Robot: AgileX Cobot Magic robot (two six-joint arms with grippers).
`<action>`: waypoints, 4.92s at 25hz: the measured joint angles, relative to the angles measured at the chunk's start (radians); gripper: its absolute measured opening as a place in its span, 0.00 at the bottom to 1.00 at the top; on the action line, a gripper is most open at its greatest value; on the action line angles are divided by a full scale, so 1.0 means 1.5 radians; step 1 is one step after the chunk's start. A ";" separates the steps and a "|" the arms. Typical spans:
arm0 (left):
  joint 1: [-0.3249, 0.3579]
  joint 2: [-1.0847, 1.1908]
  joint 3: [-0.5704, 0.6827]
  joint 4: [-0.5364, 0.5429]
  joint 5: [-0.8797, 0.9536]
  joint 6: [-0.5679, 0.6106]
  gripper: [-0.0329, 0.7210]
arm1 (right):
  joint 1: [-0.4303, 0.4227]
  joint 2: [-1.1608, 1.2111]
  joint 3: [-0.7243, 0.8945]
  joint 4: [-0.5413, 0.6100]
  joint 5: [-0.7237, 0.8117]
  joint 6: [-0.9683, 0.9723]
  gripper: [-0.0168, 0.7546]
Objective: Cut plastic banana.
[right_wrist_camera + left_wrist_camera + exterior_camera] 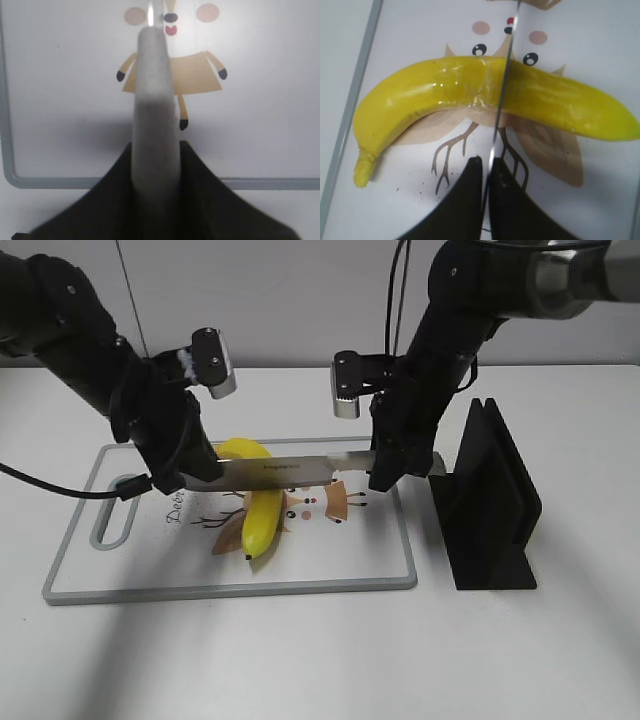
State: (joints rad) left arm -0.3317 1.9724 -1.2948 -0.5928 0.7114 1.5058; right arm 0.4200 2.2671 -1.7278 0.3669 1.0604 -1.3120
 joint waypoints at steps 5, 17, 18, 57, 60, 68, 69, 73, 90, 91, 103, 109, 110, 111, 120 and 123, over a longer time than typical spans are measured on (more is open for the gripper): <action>-0.003 -0.039 0.012 0.020 -0.002 -0.008 0.03 | 0.004 -0.046 0.004 -0.006 -0.005 0.002 0.24; -0.004 -0.184 0.012 0.031 0.019 -0.010 0.03 | 0.006 -0.174 0.005 -0.003 0.008 0.002 0.24; -0.004 -0.186 0.012 0.032 0.022 -0.010 0.03 | 0.006 -0.174 0.005 -0.003 0.009 0.002 0.24; 0.188 -0.316 -0.040 0.361 0.332 -0.869 0.82 | 0.007 -0.301 0.005 -0.014 0.104 0.642 0.24; 0.193 -0.354 -0.016 0.352 0.333 -0.877 0.82 | 0.007 -0.327 0.017 -0.020 0.105 0.716 0.24; 0.193 -0.549 0.110 0.343 0.336 -0.880 0.82 | 0.007 -0.458 0.134 -0.089 0.060 0.908 0.24; 0.193 -0.579 0.129 0.343 0.336 -0.880 0.82 | 0.007 -0.473 0.159 -0.106 0.043 0.940 0.24; 0.193 -0.701 0.203 0.343 0.337 -0.880 0.81 | 0.007 -0.539 0.263 -0.183 -0.022 1.060 0.24; 0.193 -1.182 0.517 0.343 0.270 -0.881 0.79 | 0.007 -0.587 0.468 -0.235 -0.161 1.177 0.24; 0.193 -1.205 0.528 0.343 0.266 -0.881 0.79 | 0.007 -0.588 0.468 -0.245 -0.161 1.180 0.24; 0.193 -1.318 0.537 0.343 0.254 -0.881 0.79 | 0.007 -0.588 0.471 -0.257 -0.172 1.185 0.24; 0.193 -1.318 0.537 0.341 0.253 -0.881 0.78 | 0.007 -0.579 0.474 -0.257 -0.190 1.185 0.24; 0.193 -1.318 0.537 0.341 0.253 -0.881 0.78 | 0.007 -0.572 0.474 -0.257 -0.190 1.185 0.24; 0.193 -1.318 0.537 0.341 0.253 -0.881 0.78 | 0.007 -0.565 0.474 -0.257 -0.192 1.185 0.24; 0.193 -1.318 0.537 0.340 0.253 -0.881 0.78 | 0.007 -0.500 0.474 -0.258 -0.166 1.175 0.24; 0.193 -1.318 0.537 0.339 0.253 -0.881 0.78 | 0.007 -0.491 0.474 -0.258 -0.152 1.173 0.24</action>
State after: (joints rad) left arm -0.0415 -0.0044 -0.4892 -0.0842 1.0906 0.1836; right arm 0.4307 1.5304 -1.0167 -0.0204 0.8322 0.4473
